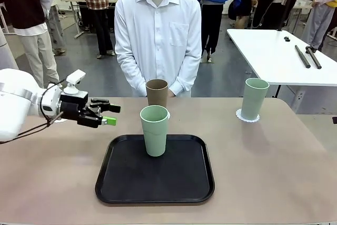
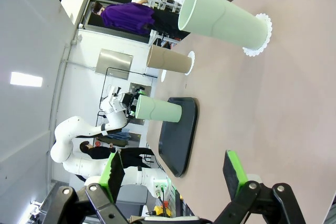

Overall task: Place coasters on the table and set cups on them.
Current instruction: Take one Reusable plastic cup from the Flat Tray and place it on a coaster set by the human.

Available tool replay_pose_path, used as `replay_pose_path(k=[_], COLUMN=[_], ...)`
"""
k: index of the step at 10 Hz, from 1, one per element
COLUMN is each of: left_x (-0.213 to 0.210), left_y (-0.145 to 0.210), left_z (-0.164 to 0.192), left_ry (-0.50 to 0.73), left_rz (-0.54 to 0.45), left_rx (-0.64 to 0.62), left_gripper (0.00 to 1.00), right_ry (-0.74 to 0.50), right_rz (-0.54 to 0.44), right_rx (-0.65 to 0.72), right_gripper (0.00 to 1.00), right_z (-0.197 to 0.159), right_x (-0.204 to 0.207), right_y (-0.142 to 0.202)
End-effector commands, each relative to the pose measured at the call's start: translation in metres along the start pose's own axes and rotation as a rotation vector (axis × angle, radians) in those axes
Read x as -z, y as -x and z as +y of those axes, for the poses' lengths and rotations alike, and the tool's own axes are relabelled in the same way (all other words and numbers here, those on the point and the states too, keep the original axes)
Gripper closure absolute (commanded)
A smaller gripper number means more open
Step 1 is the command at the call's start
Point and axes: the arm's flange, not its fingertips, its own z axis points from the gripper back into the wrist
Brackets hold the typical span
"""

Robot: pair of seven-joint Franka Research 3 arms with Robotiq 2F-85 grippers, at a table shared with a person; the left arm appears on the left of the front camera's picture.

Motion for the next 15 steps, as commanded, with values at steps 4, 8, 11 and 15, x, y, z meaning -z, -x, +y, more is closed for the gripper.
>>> replay_pose_path(k=[4, 8, 11, 15], left_x=[0.013, 0.013, 0.024, 0.05], left_y=[0.022, 0.022, 0.036, 0.06], left_z=[0.005, 0.005, 0.013, 0.017], left_ry=[0.018, 0.018, 0.025, 0.139], left_rz=[0.018, 0.018, -0.024, -0.128], left_rx=[-0.043, -0.043, -0.028, 0.082], left_gripper=[0.0, 0.0, 0.0, 0.0], right_ry=[-0.002, -0.002, -0.002, -0.002], right_rz=[-0.002, -0.002, -0.002, -0.002], right_rx=[0.0, 0.0, 0.0, 0.0], right_gripper=[0.0, 0.0, 0.0, 0.0], right_z=[0.0, 0.0, 0.0, 0.0], right_x=[0.0, 0.0, 0.0, 0.0], right_y=[0.001, 0.001, 0.001, 0.001])
